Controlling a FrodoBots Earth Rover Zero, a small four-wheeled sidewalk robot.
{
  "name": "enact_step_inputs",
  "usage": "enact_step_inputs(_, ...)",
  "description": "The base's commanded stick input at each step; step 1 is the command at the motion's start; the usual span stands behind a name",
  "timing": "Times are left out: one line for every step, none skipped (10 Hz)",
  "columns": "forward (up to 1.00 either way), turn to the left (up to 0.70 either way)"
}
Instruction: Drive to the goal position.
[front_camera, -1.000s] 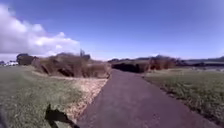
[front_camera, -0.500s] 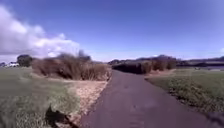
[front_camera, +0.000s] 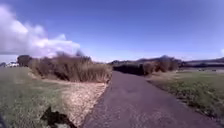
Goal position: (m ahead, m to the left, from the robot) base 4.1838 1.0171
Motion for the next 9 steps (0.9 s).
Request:
enact_step_inputs(0.7,-0.12)
enact_step_inputs(0.7,-0.12)
enact_step_inputs(0.7,-0.12)
enact_step_inputs(0.7,-0.12)
enact_step_inputs(0.7,-0.12)
enact_step_inputs(0.7,-0.12)
enact_step_inputs(0.7,-0.12)
enact_step_inputs(0.7,-0.12)
enact_step_inputs(0.7,-0.13)
